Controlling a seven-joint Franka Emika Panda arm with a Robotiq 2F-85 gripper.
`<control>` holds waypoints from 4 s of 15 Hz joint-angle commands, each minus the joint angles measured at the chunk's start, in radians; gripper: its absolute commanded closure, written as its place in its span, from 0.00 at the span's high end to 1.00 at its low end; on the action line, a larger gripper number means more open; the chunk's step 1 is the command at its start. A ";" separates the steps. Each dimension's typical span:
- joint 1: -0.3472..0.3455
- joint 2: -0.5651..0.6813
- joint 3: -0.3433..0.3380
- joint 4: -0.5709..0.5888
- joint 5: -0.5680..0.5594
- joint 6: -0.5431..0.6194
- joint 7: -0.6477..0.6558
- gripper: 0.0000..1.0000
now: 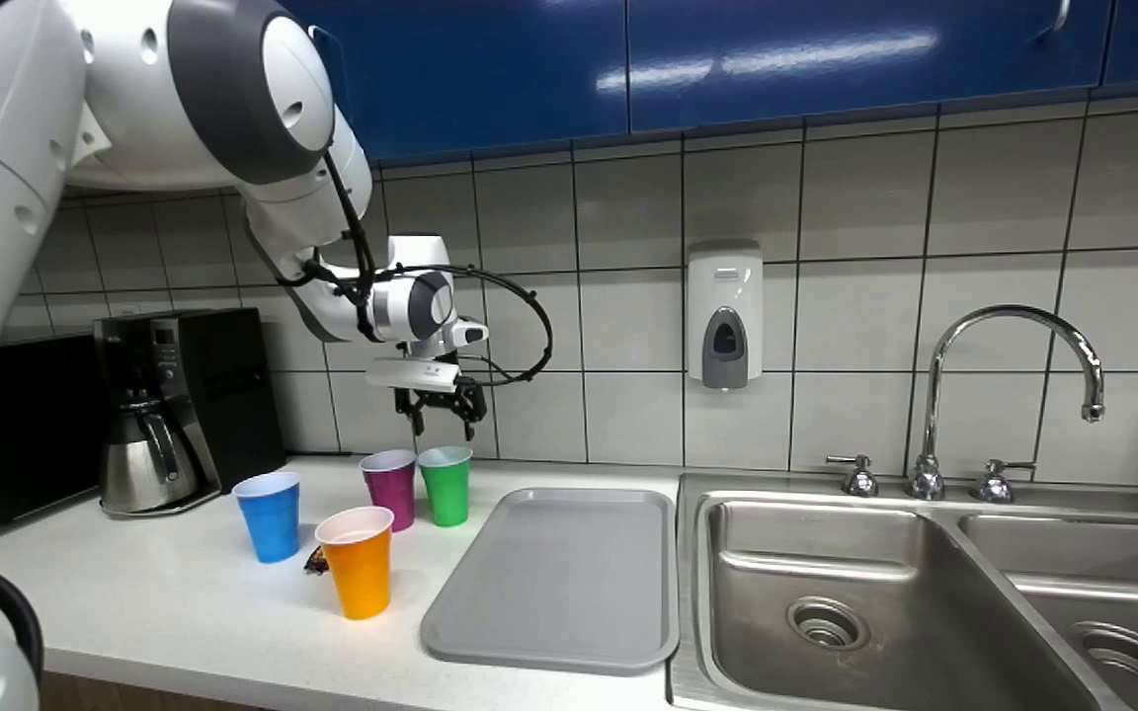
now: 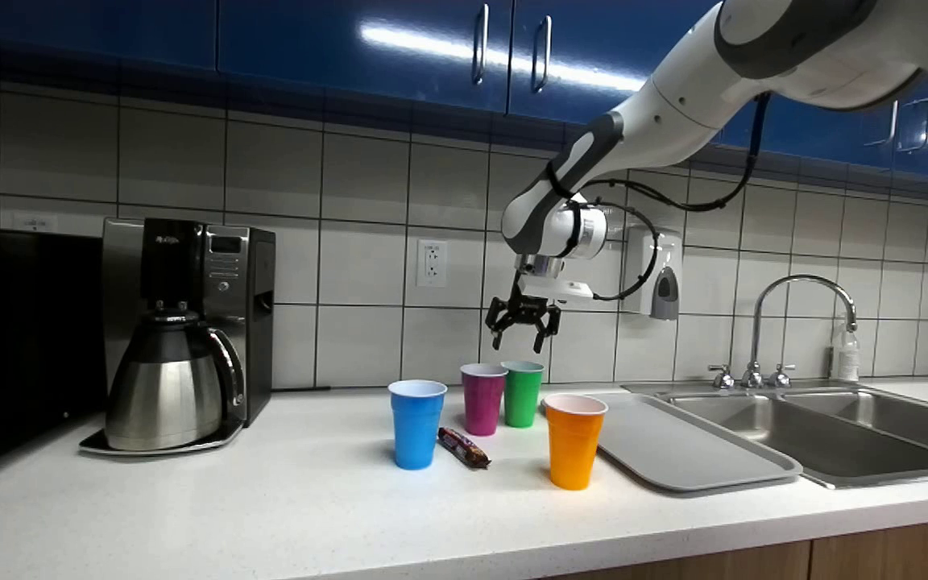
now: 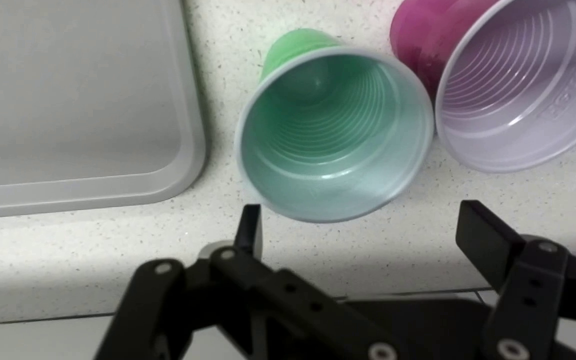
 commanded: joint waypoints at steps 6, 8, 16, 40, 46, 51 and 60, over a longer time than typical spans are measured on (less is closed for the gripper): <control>-0.024 -0.080 0.016 -0.068 0.038 0.016 -0.062 1.00; -0.026 -0.096 0.016 -0.086 0.041 0.020 -0.070 1.00; -0.037 -0.173 0.019 -0.178 0.075 0.028 -0.105 1.00; -0.059 -0.503 0.004 -0.523 0.233 0.026 -0.264 1.00; -0.053 -0.585 -0.019 -0.599 0.266 0.017 -0.302 1.00; -0.046 -0.640 -0.040 -0.648 0.281 0.014 -0.323 1.00; -0.031 -0.733 -0.065 -0.721 0.290 -0.002 -0.349 1.00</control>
